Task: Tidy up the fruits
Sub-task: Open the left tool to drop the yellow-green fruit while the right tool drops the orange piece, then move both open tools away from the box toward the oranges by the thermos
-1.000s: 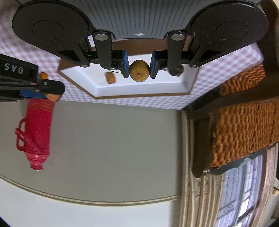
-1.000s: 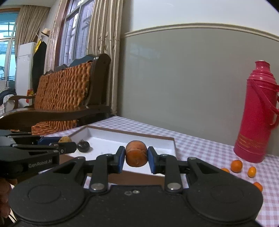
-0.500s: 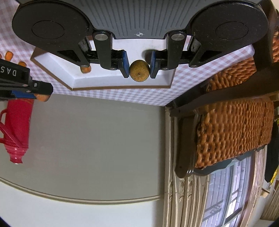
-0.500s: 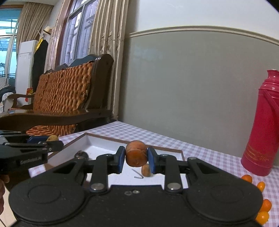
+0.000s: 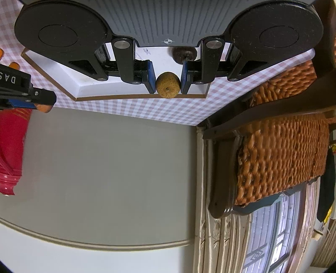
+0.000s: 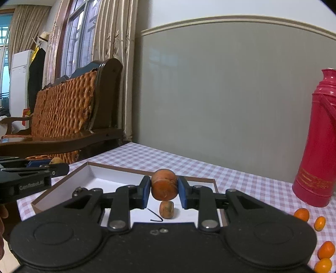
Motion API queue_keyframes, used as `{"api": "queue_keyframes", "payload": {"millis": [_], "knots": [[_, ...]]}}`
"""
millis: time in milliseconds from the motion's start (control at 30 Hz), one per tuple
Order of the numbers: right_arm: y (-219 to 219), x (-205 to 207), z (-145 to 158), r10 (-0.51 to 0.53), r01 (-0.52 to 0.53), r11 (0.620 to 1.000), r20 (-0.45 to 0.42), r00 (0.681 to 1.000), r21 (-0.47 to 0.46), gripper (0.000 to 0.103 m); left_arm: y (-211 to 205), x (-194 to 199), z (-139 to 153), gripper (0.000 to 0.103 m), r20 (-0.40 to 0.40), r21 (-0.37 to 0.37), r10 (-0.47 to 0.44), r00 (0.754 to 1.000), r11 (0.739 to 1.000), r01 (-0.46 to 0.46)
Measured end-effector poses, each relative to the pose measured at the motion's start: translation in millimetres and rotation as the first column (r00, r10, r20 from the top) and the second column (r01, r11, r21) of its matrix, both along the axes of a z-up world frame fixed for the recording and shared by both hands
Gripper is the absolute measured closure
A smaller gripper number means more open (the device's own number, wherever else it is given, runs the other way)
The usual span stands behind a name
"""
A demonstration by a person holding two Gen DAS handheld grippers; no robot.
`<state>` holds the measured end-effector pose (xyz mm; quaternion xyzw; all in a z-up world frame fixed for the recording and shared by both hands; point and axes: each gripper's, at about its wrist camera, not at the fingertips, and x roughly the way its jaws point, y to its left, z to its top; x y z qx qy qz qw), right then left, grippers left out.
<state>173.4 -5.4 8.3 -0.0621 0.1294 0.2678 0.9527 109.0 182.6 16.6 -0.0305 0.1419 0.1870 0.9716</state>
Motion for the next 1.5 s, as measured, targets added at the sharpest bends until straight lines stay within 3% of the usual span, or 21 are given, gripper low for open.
{"api": "queue_keyframes", "payload": {"millis": [667, 900, 933, 967, 1000, 1033, 1100, 1500], "knots": [[6, 57, -14, -0.040, 0.038, 0.999, -0.092, 0.995, -0.020, 0.083, 39, 43, -10, 0.077, -0.044, -0.063, 0.056, 0.997, 0.996, -0.058], [9, 81, -14, -0.055, 0.051, 0.998, -0.128, 0.990, -0.029, 0.083, 44, 54, -18, 0.077, -0.073, -0.044, 0.062, 0.995, 0.997, -0.066], [11, 85, -15, -0.061, 0.054, 0.997, -0.137, 0.989, -0.052, 0.079, 43, 54, -19, 0.071, -0.078, -0.030, 0.077, 0.994, 0.996, -0.080], [13, 88, -17, -0.079, 0.068, 0.995, -0.141, 0.987, -0.076, 0.059, 43, 53, -19, 0.031, -0.074, -0.017, 0.095, 0.993, 0.995, -0.097], [12, 88, -18, -0.095, 0.086, 0.994, -0.128, 0.987, -0.073, 0.018, 43, 51, -19, 0.005, -0.055, -0.007, 0.112, 0.992, 0.994, -0.113], [9, 84, -18, -0.112, 0.108, 0.993, -0.093, 0.989, -0.043, 0.005, 43, 47, -18, 0.000, -0.015, 0.005, 0.123, 0.992, 0.992, -0.123], [6, 80, -19, -0.115, 0.114, 0.993, -0.064, 0.991, -0.020, 0.006, 45, 48, -16, 0.000, -0.007, -0.001, 0.113, 0.994, 0.994, -0.113], [4, 78, -18, -0.097, 0.096, 0.995, -0.093, 0.991, -0.019, 0.006, 38, 46, -17, 0.000, -0.016, 0.002, 0.088, 0.996, 0.996, -0.088]]}}
